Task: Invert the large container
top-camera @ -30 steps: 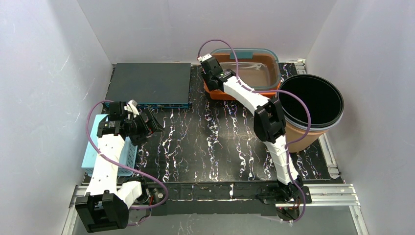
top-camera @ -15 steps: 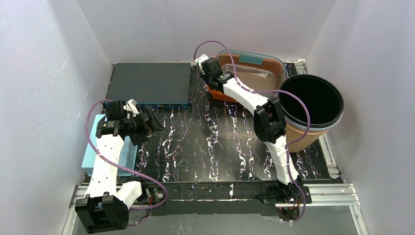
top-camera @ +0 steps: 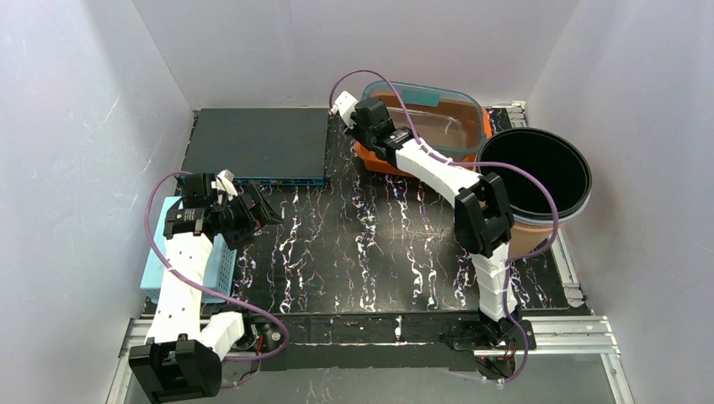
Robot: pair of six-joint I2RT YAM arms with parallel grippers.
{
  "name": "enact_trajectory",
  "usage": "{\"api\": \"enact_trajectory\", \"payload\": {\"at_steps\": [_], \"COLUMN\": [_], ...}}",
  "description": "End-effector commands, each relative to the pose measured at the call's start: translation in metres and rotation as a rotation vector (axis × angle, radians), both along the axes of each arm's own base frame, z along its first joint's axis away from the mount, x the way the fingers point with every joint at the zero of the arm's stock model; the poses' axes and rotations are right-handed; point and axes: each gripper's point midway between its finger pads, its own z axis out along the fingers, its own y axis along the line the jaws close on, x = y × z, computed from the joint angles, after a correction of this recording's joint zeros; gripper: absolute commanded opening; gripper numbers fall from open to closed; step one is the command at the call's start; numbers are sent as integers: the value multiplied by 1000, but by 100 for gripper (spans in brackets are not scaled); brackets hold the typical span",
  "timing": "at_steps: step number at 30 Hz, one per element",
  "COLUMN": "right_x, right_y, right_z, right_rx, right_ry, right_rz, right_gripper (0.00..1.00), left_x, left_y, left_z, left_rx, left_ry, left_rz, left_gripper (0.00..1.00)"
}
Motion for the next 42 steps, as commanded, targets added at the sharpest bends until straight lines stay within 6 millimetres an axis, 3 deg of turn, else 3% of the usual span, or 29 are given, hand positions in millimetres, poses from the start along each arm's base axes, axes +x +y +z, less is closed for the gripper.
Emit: {"api": "enact_trajectory", "payload": {"at_steps": [1,9,14,21,26,31,36,42], "right_x": [-12,-62,-86,-130,-154,-178,-192,-200], "right_y": [18,30,30,27,26,30,33,36], "right_z": [109,144,149,160,162,158,152,149], "right_rx": [46,77,84,193,236,257,227,200], "right_ry": [-314,-402,-422,-477,-440,-418,-408,-399], "right_rz": [136,291,347,442,487,530,553,577], "right_gripper": [1,1,1,1,1,1,1,1], "left_x": [-1,1,4,15,39,68,95,129], "left_y": [-4,-7,-8,-28,-51,-54,-63,-114], "left_z": [23,38,45,79,117,143,150,151], "left_rx": [-25,-58,-73,-225,-503,-655,-687,-701], "left_ry": [-47,-76,-84,-151,-238,-341,-353,-286], "left_rz": [-1,24,44,38,60,111,127,46], "left_gripper": [95,95,96,97,97,97,97,97]}}
